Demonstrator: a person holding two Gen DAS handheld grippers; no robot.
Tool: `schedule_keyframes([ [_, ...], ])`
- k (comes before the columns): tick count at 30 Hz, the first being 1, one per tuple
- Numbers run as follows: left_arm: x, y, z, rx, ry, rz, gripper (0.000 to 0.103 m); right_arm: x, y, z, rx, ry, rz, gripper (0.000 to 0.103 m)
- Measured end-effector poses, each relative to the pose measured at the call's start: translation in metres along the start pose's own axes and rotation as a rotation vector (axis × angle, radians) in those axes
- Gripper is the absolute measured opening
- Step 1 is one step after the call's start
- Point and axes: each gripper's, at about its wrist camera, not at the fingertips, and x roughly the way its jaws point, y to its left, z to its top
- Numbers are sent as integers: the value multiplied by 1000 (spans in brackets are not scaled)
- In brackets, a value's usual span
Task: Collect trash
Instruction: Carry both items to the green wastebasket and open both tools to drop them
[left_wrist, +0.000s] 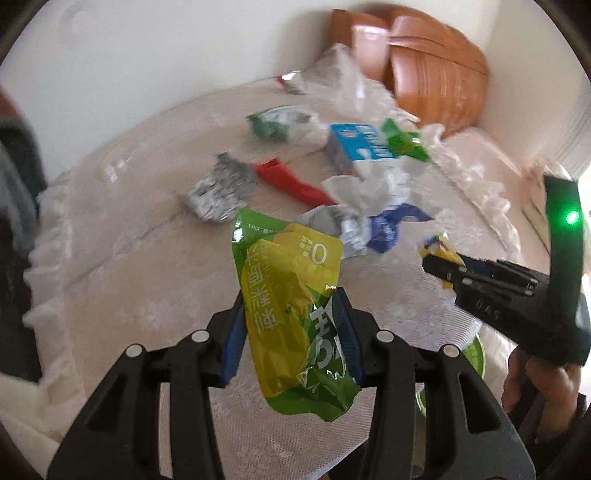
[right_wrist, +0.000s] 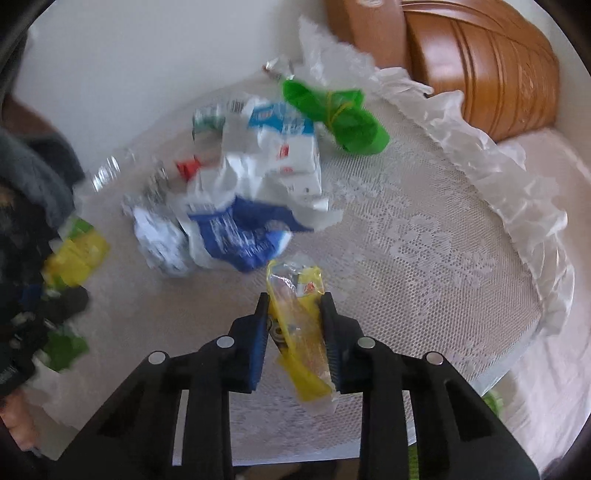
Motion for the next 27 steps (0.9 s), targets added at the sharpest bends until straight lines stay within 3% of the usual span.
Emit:
schedule_keyframes([
  [3,-3,-21,9,77,-21,-49,44,-40,-21,-6,99,-80,12,28],
  [7,-5,-79,13,213,-25,-173,44,-102,-69,-39,215,-166,-90,28],
  [12,3,-175,-2,379,24,-366,44,-136,-158,-113,384,-116,-271,28],
  [16,22,-256,-26,473,109,-469,44,-123,-214,-165,479,-40,-309,30],
  [18,34,-284,-39,498,150,-484,44,-112,-232,-180,506,-1,-300,36],
  [20,47,-311,-52,515,190,-477,44,-104,-248,-195,525,29,-298,68],
  [22,57,-332,-63,529,223,-465,44,-103,-258,-203,522,43,-318,85],
  [27,68,-358,-73,521,242,-453,74,-122,-276,-210,517,34,-349,95],
])
